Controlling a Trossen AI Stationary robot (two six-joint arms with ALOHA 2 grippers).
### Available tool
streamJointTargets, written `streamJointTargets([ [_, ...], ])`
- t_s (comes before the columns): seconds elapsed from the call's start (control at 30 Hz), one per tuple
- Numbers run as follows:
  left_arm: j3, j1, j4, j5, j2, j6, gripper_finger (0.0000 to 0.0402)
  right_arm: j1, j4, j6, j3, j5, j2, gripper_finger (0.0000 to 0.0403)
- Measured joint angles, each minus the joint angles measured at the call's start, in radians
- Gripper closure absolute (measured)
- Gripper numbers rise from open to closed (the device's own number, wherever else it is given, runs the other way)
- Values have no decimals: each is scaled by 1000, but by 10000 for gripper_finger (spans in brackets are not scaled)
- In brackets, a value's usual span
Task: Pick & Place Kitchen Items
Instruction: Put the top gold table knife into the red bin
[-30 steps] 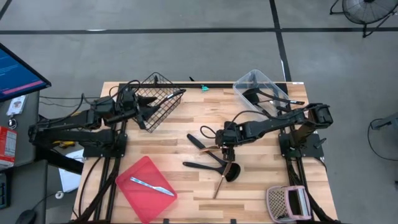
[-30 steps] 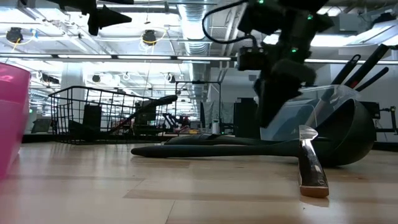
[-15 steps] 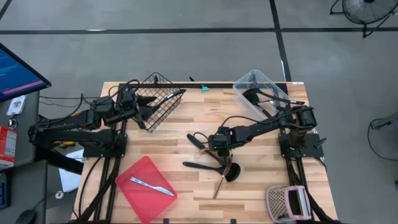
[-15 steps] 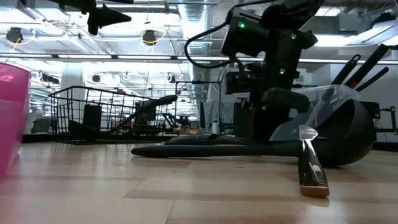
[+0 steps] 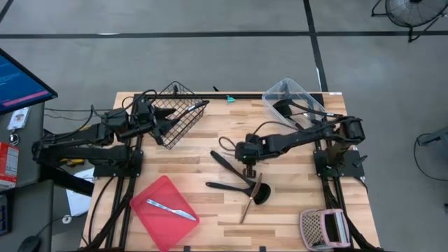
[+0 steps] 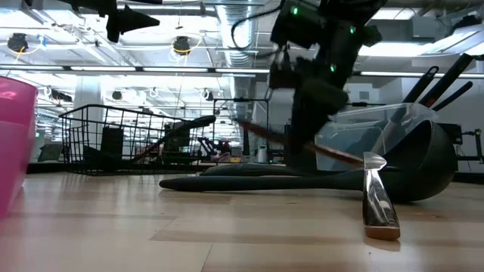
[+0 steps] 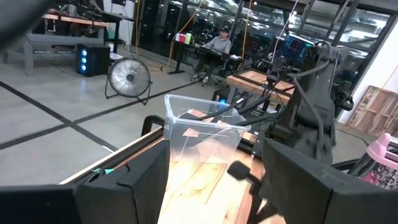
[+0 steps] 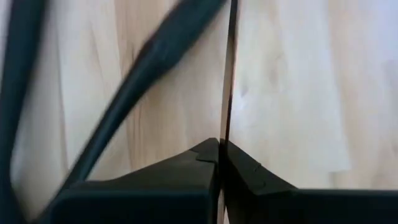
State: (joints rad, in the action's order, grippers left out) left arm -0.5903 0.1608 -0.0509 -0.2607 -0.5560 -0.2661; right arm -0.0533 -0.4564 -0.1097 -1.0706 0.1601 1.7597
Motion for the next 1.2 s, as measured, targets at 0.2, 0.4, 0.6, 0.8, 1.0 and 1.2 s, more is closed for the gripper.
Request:
streamJointTargets([
  [0.2, 0, 0, 0, 0, -3, 0, 165, 25, 79, -38, 0, 19, -118, 401],
  [0.4, 1, 0, 0, 7, -11, 0, 165, 26, 350, -40, -1, 25, -253, 402],
  [0.6, 1, 0, 29, 99, -56, 0, 165, 28, 688, 34, -2, 25, -296, 402],
  [0.8, 1, 0, 218, 248, -159, 25, 165, 29, 935, 74, -10, 24, -229, 402],
  [1.0, 1, -1, 255, 271, -281, 30, 165, 21, 1015, 98, -88, 15, -141, 403],
  [1.2, 1, -28, 367, 313, -396, 32, 165, 21, 1013, 125, -190, -43, -67, 403],
])
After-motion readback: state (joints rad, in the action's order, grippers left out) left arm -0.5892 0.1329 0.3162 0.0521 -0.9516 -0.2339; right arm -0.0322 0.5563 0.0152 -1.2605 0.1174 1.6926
